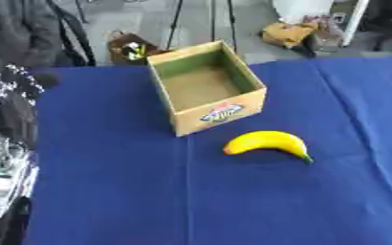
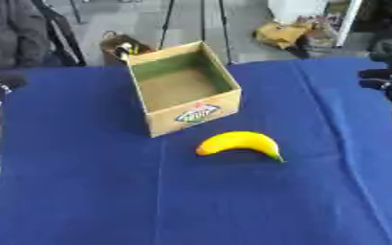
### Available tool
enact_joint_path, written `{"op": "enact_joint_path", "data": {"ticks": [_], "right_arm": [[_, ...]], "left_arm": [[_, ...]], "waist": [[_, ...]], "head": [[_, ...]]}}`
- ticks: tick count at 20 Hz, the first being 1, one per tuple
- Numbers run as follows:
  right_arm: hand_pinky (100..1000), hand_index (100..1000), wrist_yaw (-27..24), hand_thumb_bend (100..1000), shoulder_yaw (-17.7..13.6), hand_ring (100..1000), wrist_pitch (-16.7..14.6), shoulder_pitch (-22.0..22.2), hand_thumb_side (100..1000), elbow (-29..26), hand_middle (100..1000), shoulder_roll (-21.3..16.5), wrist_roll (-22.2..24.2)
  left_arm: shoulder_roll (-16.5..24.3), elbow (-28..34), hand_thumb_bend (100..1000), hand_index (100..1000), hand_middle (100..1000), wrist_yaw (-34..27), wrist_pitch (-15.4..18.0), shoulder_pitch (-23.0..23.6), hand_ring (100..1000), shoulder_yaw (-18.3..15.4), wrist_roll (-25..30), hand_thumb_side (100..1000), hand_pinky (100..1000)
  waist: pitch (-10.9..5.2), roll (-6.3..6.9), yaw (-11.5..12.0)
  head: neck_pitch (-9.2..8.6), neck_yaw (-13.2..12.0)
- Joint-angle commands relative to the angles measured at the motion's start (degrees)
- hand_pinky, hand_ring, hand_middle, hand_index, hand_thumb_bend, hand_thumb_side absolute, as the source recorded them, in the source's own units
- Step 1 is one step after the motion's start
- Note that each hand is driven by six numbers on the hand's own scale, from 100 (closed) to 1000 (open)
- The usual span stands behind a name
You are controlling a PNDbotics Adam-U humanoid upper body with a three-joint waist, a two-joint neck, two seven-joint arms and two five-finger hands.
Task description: Pick up objects on the table and place them in the box.
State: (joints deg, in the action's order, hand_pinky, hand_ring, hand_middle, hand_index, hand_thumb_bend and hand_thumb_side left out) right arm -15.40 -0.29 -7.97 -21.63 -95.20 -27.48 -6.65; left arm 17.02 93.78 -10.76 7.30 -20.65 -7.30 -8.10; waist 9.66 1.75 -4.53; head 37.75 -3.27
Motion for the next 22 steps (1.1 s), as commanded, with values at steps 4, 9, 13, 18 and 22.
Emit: {"op": "enact_joint_path", "data": {"ticks": [4, 9, 13, 18, 22], "right_arm": [[693, 847, 0.1, 430, 0.0, 670, 0.3, -0.5, 695, -1.5, 738, -0.9, 0.4], [692, 844, 0.4, 428, 0.3, 666, 0.5, -0.8, 683, -1.5, 734, -1.0, 1.0], [690, 842, 0.7, 427, 0.6, 659, 0.6, -1.2, 673, -1.4, 728, -1.3, 1.6], [688, 832, 2.5, 451, 1.9, 645, 1.3, -2.9, 620, -0.8, 717, -2.7, 3.6], [689, 821, 6.6, 510, 4.4, 634, 2.6, -7.2, 558, 1.1, 706, -4.9, 8.5]], "left_arm": [[0.4, 0.7, 756, 804, 661, 0.2, -0.1, -0.5, 619, 0.2, 1.0, 974, 714], [0.2, 0.6, 752, 801, 661, -0.3, 0.0, -0.7, 619, 0.3, 1.5, 960, 716], [0.3, 0.6, 750, 801, 664, -0.2, 0.0, -0.8, 624, 0.5, 1.9, 947, 723], [0.4, 0.4, 755, 802, 668, 0.7, -0.4, -0.9, 626, 0.5, 2.3, 933, 732], [0.2, 0.3, 750, 803, 667, 1.1, -0.6, -1.0, 624, 0.9, 3.0, 913, 727]], "waist": [[-0.49, -0.13, 0.1], [-0.36, -0.11, 0.2], [-0.29, -0.08, 0.2], [-0.29, -0.13, 0.5], [-0.46, -0.23, 0.8]], "head": [[0.50, 1.8], [0.04, 2.2], [-0.70, 2.3], [-1.36, 3.4], [-1.69, 5.5]]}}
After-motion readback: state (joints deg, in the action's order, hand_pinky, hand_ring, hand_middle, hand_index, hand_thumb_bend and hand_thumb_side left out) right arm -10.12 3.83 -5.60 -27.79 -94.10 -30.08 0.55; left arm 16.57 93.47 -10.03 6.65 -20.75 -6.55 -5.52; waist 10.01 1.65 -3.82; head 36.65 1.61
